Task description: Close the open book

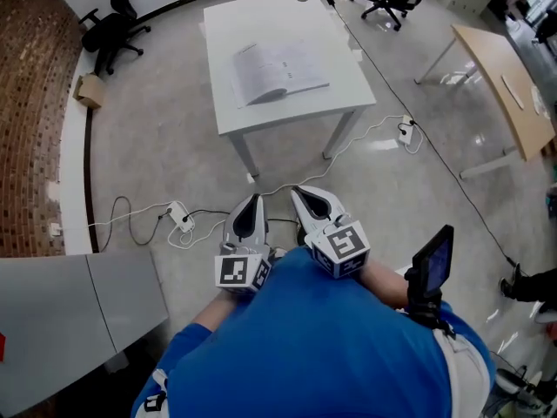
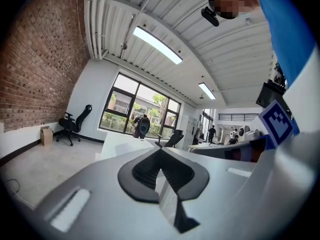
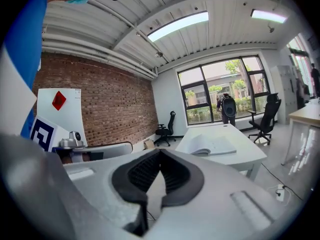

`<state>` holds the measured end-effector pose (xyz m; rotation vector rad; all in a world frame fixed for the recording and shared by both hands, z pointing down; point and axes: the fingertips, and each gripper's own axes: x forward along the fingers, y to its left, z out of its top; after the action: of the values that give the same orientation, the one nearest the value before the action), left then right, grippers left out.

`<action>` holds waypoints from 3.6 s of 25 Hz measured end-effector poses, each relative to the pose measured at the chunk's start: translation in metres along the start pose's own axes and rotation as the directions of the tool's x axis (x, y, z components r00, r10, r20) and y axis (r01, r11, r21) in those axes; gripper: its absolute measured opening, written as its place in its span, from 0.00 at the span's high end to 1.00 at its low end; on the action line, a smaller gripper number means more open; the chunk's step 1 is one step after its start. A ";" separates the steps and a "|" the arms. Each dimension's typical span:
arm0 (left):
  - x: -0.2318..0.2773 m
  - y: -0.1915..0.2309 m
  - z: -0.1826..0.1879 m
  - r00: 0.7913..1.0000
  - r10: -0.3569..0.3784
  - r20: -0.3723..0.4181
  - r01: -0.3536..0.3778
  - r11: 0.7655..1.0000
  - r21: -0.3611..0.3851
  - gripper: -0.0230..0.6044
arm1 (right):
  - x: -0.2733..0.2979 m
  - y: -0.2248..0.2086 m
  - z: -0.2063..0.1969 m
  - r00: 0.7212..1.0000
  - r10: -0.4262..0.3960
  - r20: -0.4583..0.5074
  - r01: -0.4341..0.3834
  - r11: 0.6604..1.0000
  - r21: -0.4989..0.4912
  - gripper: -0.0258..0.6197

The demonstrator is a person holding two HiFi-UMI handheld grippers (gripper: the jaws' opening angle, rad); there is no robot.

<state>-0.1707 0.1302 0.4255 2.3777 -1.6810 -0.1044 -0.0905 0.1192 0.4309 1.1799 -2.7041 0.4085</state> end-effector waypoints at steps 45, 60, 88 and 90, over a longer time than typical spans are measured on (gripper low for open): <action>0.361 0.027 -0.009 0.980 0.143 -0.139 -0.141 0.990 0.022 0.95 | 0.174 -0.323 0.056 0.995 0.069 -0.072 -0.073 0.996 -0.054 0.96; 0.366 0.124 -0.045 0.967 0.130 -0.219 -0.130 0.991 0.011 0.95 | 0.275 -0.287 0.023 0.977 0.068 -0.204 -0.102 0.982 -0.157 0.96; 0.343 0.227 -0.133 0.890 0.213 -0.403 -0.243 0.970 -0.023 0.95 | 0.386 -0.238 -0.108 0.891 -0.103 -0.442 -0.359 0.436 -0.825 0.60; 0.337 0.232 -0.135 0.885 0.230 -0.405 -0.265 0.964 -0.030 0.95 | 0.390 -0.239 -0.117 0.886 -0.120 -0.449 -0.375 0.383 -0.844 0.59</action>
<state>-0.2440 -0.2399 0.6334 1.9331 -1.7146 0.3259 -0.1730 -0.2702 0.6851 0.4115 -1.9865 -0.7145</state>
